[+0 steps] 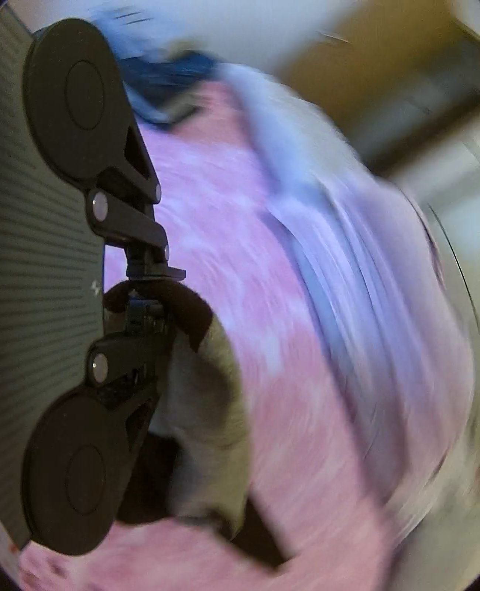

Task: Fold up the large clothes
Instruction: 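Grasp the sweater with the left gripper while the right gripper grasps it too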

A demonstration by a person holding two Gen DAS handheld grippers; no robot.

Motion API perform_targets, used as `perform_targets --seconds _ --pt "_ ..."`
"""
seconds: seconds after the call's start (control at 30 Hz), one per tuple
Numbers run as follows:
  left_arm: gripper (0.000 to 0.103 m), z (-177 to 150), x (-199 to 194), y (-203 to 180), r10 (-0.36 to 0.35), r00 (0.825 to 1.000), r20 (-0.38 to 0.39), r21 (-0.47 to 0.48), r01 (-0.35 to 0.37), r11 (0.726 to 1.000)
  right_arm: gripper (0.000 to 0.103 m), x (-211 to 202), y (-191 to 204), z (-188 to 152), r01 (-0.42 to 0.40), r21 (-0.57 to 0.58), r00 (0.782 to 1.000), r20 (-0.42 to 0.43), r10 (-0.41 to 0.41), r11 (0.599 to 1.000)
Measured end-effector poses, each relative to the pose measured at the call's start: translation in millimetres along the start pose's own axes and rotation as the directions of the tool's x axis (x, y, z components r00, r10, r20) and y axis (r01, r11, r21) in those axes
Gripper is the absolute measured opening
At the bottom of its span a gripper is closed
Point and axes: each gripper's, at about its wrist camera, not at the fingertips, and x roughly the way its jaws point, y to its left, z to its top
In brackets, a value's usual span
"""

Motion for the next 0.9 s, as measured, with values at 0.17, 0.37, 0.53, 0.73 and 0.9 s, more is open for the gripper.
perform_targets --seconds 0.17,0.37,0.53,0.73,0.9 --pt "0.007 -16 33 87 0.009 0.994 -0.105 -0.247 -0.035 0.968 0.058 35 65 19 -0.048 -0.204 0.995 0.074 0.065 0.978" --pt "0.007 -47 64 106 -0.057 0.985 -0.163 -0.3 0.006 0.954 0.058 78 142 3 0.008 -0.557 0.985 0.148 0.09 0.83" --pt "0.007 -58 78 114 -0.092 0.982 -0.165 -0.305 0.037 0.952 0.058 107 174 12 0.151 -0.725 0.95 0.295 0.105 0.672" --pt "0.007 -59 80 116 -0.132 0.98 -0.15 -0.27 0.087 0.959 0.003 116 198 32 0.083 -0.789 0.945 0.255 0.203 0.608" --pt "0.007 -36 50 129 -0.181 0.983 -0.025 -0.226 0.171 0.959 0.003 49 194 33 0.09 -0.636 0.879 0.413 0.239 0.766"
